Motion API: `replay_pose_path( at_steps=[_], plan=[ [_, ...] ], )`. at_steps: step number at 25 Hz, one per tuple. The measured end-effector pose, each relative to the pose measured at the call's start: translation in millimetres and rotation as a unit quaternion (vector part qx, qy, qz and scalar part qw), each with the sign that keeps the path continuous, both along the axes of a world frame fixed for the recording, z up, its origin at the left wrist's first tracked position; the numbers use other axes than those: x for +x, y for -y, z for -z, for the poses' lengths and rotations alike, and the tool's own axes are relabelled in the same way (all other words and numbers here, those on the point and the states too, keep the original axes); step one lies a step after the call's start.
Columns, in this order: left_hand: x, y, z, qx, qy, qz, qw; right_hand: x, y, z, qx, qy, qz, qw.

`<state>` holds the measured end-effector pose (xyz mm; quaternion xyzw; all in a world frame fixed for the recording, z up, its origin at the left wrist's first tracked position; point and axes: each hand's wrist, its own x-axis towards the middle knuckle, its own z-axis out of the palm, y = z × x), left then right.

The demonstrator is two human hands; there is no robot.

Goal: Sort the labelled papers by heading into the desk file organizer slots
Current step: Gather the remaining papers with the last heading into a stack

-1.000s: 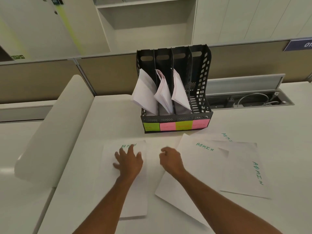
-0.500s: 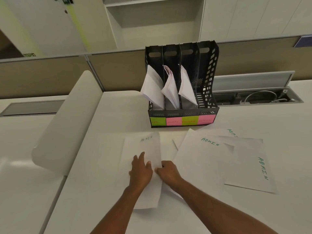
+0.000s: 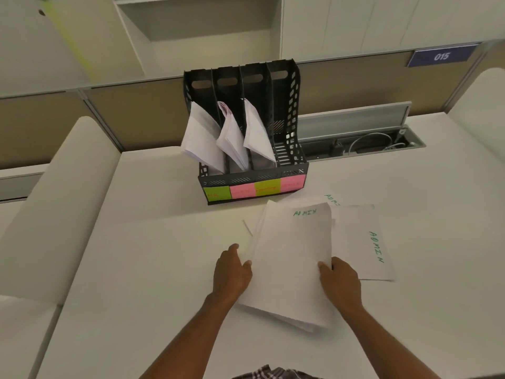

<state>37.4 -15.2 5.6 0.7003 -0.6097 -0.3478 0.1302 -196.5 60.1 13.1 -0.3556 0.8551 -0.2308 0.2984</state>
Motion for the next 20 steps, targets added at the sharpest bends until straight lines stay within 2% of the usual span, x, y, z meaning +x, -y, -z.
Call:
replay_pose_path(
  at_steps=[2, 5, 7, 9, 12, 15, 18, 20],
  plan=[
    [-13.3, 2.1, 0.5, 0.018, 0.004, 0.011, 1.0, 0.1, -2.2, 4.1, 0.008, -0.036, -0.013, 0.999],
    [-24.2, -2.1, 3.5, 0.053, 0.015, 0.018, 0.998, 3.2, -0.4, 3.0, -0.008, 0.012, -0.015, 1.0],
    [-22.5, -9.5, 6.6, 0.064, 0.002, 0.016, 0.998, 3.3, -3.6, 0.3, -0.063, 0.034, -0.02, 0.997],
    [-17.8, -14.2, 8.4, 0.063, -0.067, -0.015, 0.996, 2.8, -11.1, -4.4, -0.125, 0.064, -0.028, 0.99],
    [-12.8, -14.4, 3.2, 0.057, -0.221, -0.087, 0.97, -1.8, -23.1, -8.0, -0.195, 0.155, -0.015, 0.968],
    [-18.5, -1.0, -7.2, -0.001, -0.241, -0.08, 0.967, -7.6, -27.3, -8.5, -0.214, 0.237, 0.09, 0.943],
    [-43.0, 26.3, -17.3, -0.057, -0.197, -0.012, 0.979, -9.9, -29.8, -6.0, -0.203, 0.29, 0.238, 0.905],
    [-66.1, 47.8, -21.6, -0.082, -0.151, 0.059, 0.983, -11.7, -32.6, -1.5, -0.172, 0.292, 0.296, 0.893]
  ],
)
